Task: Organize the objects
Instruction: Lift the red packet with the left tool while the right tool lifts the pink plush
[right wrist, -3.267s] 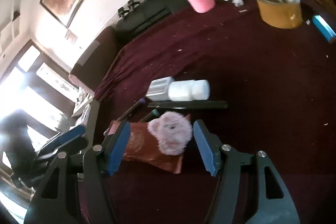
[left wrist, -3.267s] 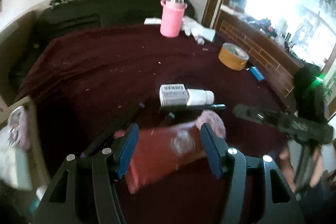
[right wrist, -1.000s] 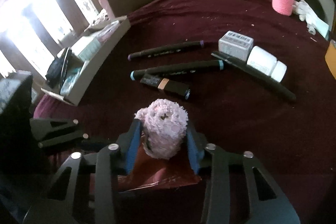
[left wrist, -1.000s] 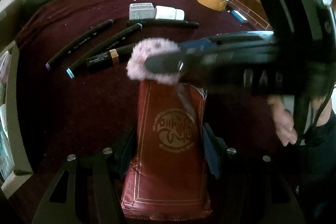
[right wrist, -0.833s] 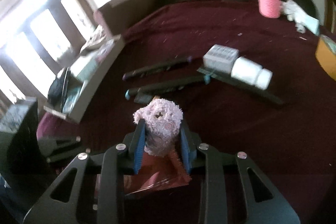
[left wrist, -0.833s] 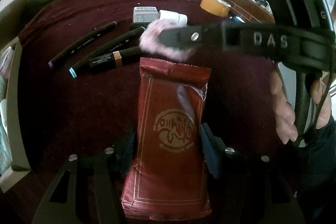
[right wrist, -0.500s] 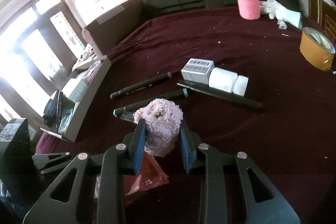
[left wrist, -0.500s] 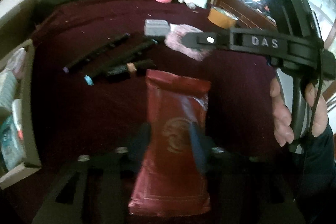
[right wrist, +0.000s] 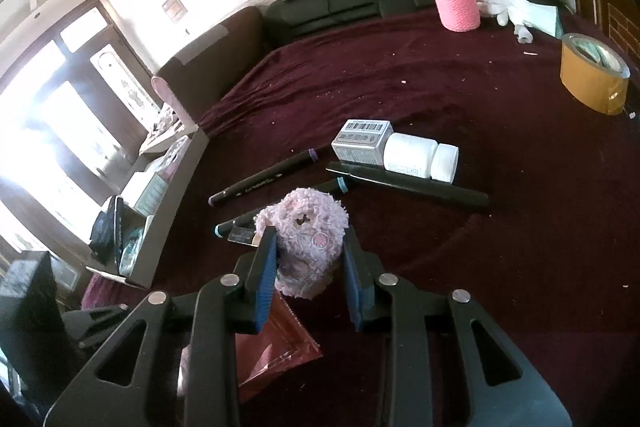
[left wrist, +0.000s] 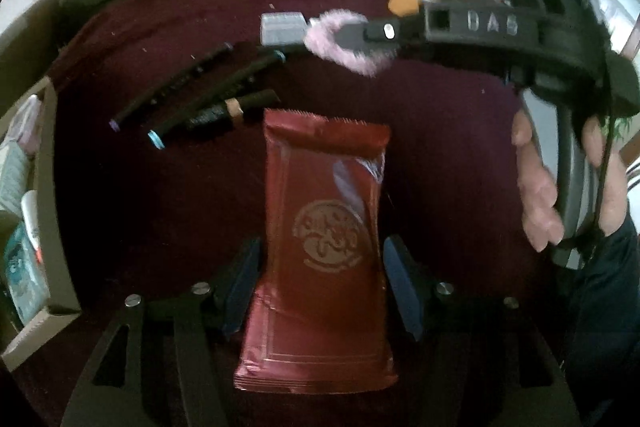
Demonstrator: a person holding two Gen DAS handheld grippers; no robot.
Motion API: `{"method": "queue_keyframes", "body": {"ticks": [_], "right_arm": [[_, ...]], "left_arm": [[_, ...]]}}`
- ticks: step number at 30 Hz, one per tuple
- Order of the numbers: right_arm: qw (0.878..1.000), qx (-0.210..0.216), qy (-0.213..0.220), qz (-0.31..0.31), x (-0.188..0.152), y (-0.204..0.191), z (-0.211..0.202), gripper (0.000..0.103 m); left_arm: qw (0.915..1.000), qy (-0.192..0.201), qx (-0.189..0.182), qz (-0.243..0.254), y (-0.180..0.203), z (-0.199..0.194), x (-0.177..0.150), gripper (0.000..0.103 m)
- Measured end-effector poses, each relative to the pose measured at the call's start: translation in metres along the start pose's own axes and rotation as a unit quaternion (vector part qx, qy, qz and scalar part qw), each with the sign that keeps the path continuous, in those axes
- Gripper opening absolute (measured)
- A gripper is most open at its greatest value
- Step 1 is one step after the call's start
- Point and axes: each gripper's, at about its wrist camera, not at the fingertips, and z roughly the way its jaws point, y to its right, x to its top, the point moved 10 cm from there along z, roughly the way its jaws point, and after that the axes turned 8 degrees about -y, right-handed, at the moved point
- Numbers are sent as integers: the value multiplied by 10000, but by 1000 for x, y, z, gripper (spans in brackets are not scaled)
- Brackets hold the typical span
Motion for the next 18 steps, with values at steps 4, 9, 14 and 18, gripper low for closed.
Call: {"method": "queue_keyframes", "body": {"ticks": [4, 9, 14, 18], "right_arm": [[10000, 4, -12, -20, -1, -2, 0, 28], [10000, 1, -18, -84, -2, -4, 0, 28], [9999, -12, -14, -102, -2, -5, 0, 28], [9999, -34, 10, -129, -1, -5, 0, 28]], "left_arm": [[9995, -145, 291, 65, 2, 16, 0, 59], [9986, 227, 467, 19, 3, 17, 5, 56], [9983, 484, 216, -240, -3, 8, 5, 45], [9975, 583, 111, -387, -11, -4, 4, 45]]}}
